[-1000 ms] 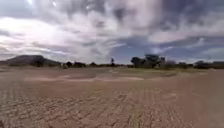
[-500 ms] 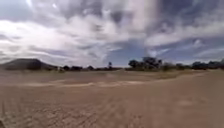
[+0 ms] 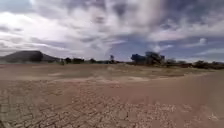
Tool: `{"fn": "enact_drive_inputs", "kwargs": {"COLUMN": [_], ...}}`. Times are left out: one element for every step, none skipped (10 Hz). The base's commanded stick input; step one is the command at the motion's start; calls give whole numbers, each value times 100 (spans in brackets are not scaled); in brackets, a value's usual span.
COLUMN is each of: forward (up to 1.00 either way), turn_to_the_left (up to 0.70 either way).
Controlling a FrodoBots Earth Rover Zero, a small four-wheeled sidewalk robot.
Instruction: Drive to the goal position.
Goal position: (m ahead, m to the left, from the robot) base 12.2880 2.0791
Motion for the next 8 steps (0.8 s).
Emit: {"fn": "enact_drive_inputs", "kwargs": {"forward": [100, 100, 100, 100, 100, 100, 100, 100], "turn_to_the_left": [33, 20, 7, 0, 0, 0, 0, 0]}}
